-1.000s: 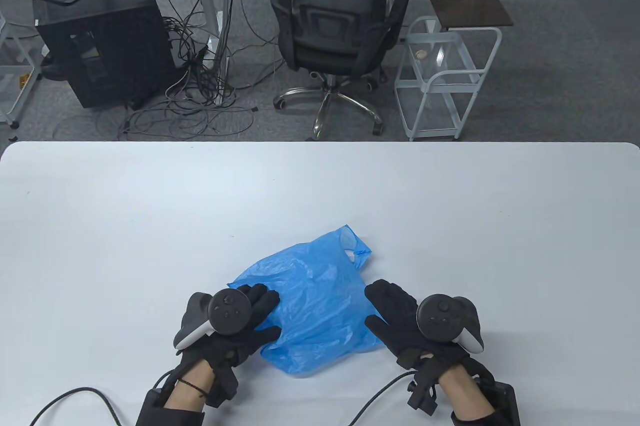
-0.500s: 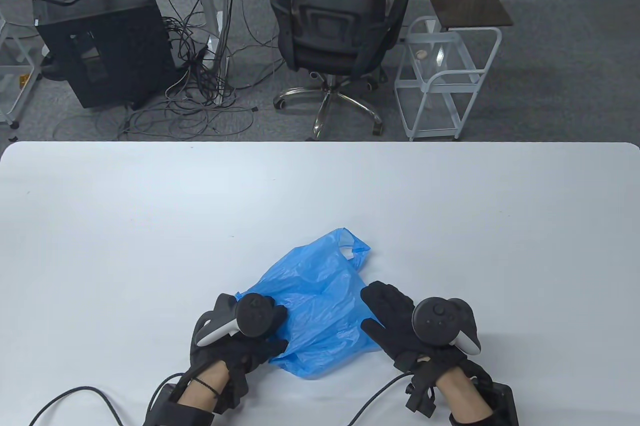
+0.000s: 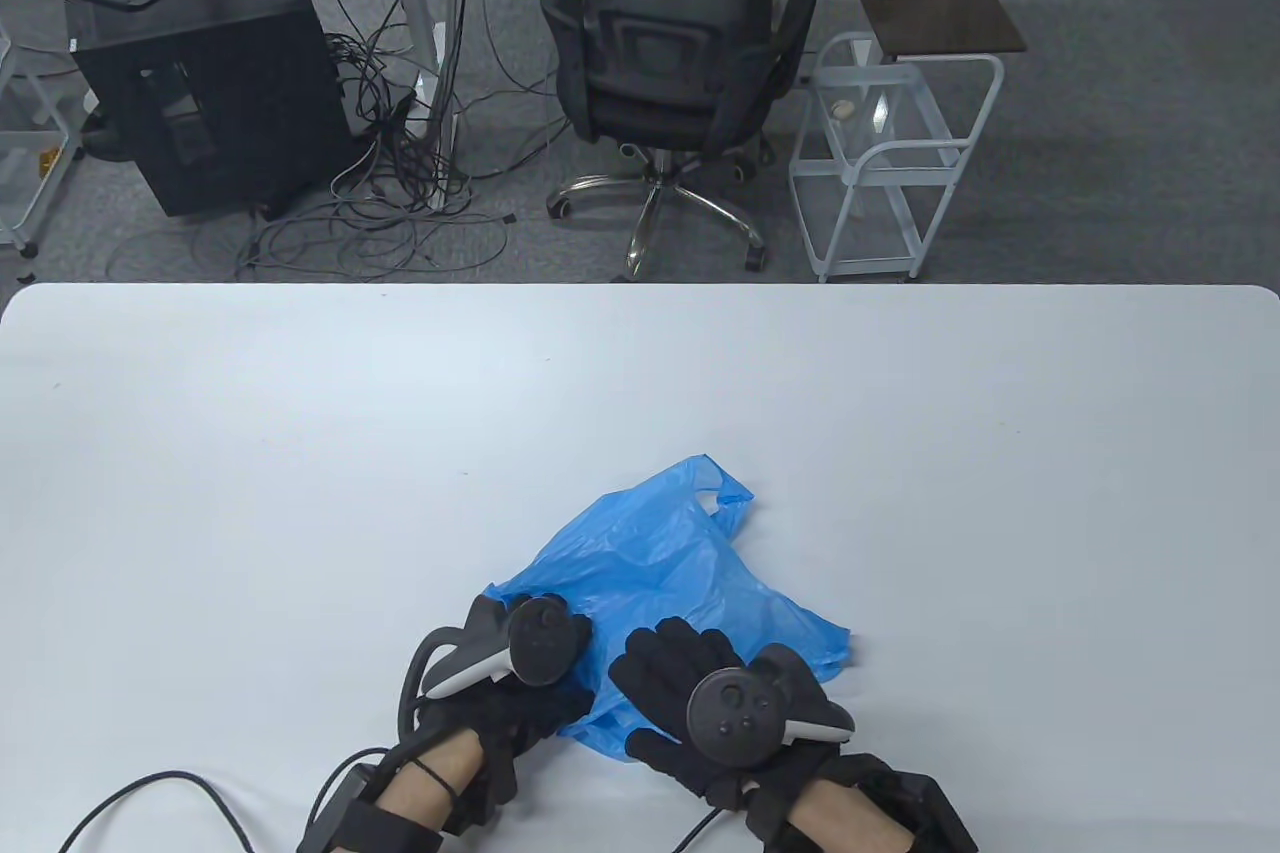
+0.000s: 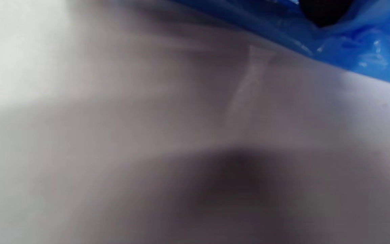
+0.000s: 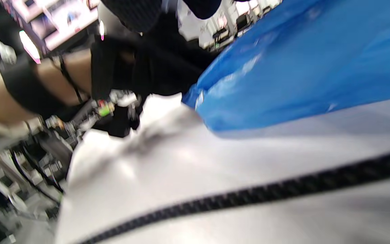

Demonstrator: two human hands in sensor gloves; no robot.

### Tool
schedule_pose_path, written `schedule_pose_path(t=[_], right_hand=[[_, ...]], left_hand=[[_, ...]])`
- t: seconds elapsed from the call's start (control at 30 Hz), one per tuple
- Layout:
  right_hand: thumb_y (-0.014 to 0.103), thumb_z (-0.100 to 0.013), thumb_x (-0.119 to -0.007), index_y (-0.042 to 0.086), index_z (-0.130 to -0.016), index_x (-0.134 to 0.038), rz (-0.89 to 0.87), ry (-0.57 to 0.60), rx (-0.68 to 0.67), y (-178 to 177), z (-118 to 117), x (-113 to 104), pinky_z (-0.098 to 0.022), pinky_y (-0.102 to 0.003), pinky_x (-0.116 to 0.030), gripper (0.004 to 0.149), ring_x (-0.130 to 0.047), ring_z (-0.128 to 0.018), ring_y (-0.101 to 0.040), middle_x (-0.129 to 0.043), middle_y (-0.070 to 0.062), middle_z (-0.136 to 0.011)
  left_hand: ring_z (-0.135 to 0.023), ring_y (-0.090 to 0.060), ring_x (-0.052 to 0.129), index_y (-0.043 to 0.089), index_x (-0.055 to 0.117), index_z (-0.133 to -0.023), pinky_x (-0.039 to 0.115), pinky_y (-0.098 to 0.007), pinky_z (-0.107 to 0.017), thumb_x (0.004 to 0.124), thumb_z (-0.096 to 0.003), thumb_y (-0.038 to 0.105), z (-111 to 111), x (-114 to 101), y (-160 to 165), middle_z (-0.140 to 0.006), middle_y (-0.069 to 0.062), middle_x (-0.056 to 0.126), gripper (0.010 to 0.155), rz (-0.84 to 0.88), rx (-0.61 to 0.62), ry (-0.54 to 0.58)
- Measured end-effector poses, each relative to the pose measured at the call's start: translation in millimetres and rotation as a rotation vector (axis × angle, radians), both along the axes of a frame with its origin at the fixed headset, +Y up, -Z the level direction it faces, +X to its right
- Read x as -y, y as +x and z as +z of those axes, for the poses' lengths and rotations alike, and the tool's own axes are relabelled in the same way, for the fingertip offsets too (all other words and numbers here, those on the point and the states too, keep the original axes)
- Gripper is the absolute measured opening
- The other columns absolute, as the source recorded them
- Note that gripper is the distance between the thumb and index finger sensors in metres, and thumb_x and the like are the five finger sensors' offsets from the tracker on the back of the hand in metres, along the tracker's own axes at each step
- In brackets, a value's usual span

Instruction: Squeeze plastic bag to expel air

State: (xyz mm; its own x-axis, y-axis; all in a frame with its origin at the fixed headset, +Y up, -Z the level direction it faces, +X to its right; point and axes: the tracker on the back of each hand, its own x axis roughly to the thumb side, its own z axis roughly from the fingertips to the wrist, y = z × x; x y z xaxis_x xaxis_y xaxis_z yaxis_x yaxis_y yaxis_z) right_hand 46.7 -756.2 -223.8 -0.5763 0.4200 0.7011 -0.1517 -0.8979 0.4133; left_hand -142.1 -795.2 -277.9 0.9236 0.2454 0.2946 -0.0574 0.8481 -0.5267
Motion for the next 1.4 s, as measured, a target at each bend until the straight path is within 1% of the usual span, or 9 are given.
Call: schedule_pose_path(t=[0.03, 0.2, 0.37, 0.47, 0.77, 1.13, 1.23, 1.3, 1.4], right_hand=[[0.038, -0.061, -0.058, 0.005, -0.109, -0.034, 0.071, -0.006, -0.009, -5.0, 1.1, 5.0, -0.062, -0.074, -0.017, 0.063, -0.011, -0.095, -0.059, -0.022, -0.029, -0.113], [0.033, -0.062, -0.056, 0.006, -0.108, -0.026, 0.207, -0.113, 0.047, -6.3, -7.2, 33.5, -0.06, -0.072, -0.009, 0.062, -0.002, -0.094, -0.055, -0.013, -0.026, -0.112], [0.033, -0.062, -0.053, 0.009, -0.107, -0.017, 0.292, -0.173, 0.113, 5.8, -20.0, 54.5, -0.061, -0.072, -0.009, 0.062, 0.0, -0.094, -0.055, -0.006, -0.023, -0.111], [0.032, -0.062, -0.054, 0.009, -0.107, -0.017, 0.277, -0.167, 0.163, 13.6, -26.5, 53.4, -0.062, -0.071, -0.009, 0.062, 0.0, -0.095, -0.054, -0.006, -0.023, -0.111], [0.037, -0.061, -0.056, 0.008, -0.106, -0.014, 0.271, -0.24, 0.343, 54.4, -45.4, 55.7, -0.063, -0.07, -0.007, 0.068, 0.003, -0.094, -0.052, 0.0, -0.022, -0.11], [0.037, -0.062, -0.05, 0.011, -0.105, -0.008, 0.252, -0.325, 0.615, 123.3, -69.9, 60.8, -0.064, -0.066, -0.002, 0.065, 0.01, -0.094, -0.045, 0.005, -0.018, -0.108], [0.038, -0.063, -0.049, 0.012, -0.104, -0.005, 0.242, -0.356, 0.636, 132.9, -75.2, 62.1, -0.065, -0.066, -0.002, 0.065, 0.013, -0.093, -0.045, 0.008, -0.017, -0.108], [0.037, -0.063, -0.05, 0.011, -0.104, -0.006, 0.239, -0.348, 0.646, 133.8, -77.0, 60.8, -0.065, -0.066, -0.004, 0.066, 0.012, -0.093, -0.045, 0.007, -0.018, -0.108], [0.038, -0.062, -0.053, 0.007, -0.105, -0.011, 0.197, -0.276, 0.649, 129.6, -78.0, 50.3, -0.064, -0.067, -0.007, 0.068, 0.007, -0.093, -0.048, 0.002, -0.023, -0.108]], left_hand=[[-0.109, -0.041, 0.018, 0.023, 0.027, -0.112, 0.031, -0.067, -0.073, 0.061, -0.0507, 0.063, 0.8, 0.7, 2.3, -0.118, -0.008, 0.018, 0.08, -0.002, 0.01, -0.001], [-0.109, -0.041, 0.014, 0.023, 0.023, -0.112, 0.028, -0.068, -0.073, 0.06, -0.0496, 0.066, 2.3, 3.1, 5.1, -0.117, -0.008, 0.013, 0.085, -0.012, 0.013, -0.011], [-0.108, -0.041, 0.012, 0.023, 0.02, -0.111, 0.026, -0.067, -0.073, 0.061, -0.0489, 0.066, 2.8, 4.9, 6.8, -0.117, -0.008, 0.011, 0.086, -0.022, -0.007, -0.006], [-0.108, -0.04, 0.011, 0.023, 0.02, -0.111, 0.026, -0.067, -0.073, 0.061, -0.0488, 0.066, 1.7, 5.4, 6.6, -0.116, -0.007, 0.01, 0.086, -0.024, -0.016, -0.01], [-0.108, -0.04, 0.009, 0.023, 0.018, -0.111, 0.024, -0.066, -0.073, 0.06, -0.0488, 0.066, 2.2, 4.8, 6.6, -0.116, -0.009, 0.009, 0.086, -0.026, -0.019, -0.014], [-0.108, -0.04, 0.009, 0.023, 0.017, -0.11, 0.025, -0.065, -0.073, 0.06, -0.0492, 0.066, 2.3, 5.2, 7.3, -0.115, -0.009, 0.008, 0.086, -0.035, -0.027, -0.018], [-0.107, -0.04, 0.009, 0.023, 0.017, -0.11, 0.024, -0.065, -0.073, 0.059, -0.0492, 0.066, 2.5, 5.6, 7.1, -0.115, -0.009, 0.008, 0.086, -0.031, -0.028, -0.018], [-0.107, -0.04, 0.008, 0.023, 0.017, -0.11, 0.024, -0.065, -0.073, 0.059, -0.0492, 0.066, 2.5, 5.9, 7.0, -0.115, -0.009, 0.008, 0.086, -0.027, -0.026, -0.017], [-0.107, -0.04, 0.008, 0.022, 0.017, -0.11, 0.023, -0.065, -0.073, 0.059, -0.0493, 0.065, 2.3, 6.0, 7.2, -0.115, -0.009, 0.008, 0.086, -0.025, -0.024, -0.018]])
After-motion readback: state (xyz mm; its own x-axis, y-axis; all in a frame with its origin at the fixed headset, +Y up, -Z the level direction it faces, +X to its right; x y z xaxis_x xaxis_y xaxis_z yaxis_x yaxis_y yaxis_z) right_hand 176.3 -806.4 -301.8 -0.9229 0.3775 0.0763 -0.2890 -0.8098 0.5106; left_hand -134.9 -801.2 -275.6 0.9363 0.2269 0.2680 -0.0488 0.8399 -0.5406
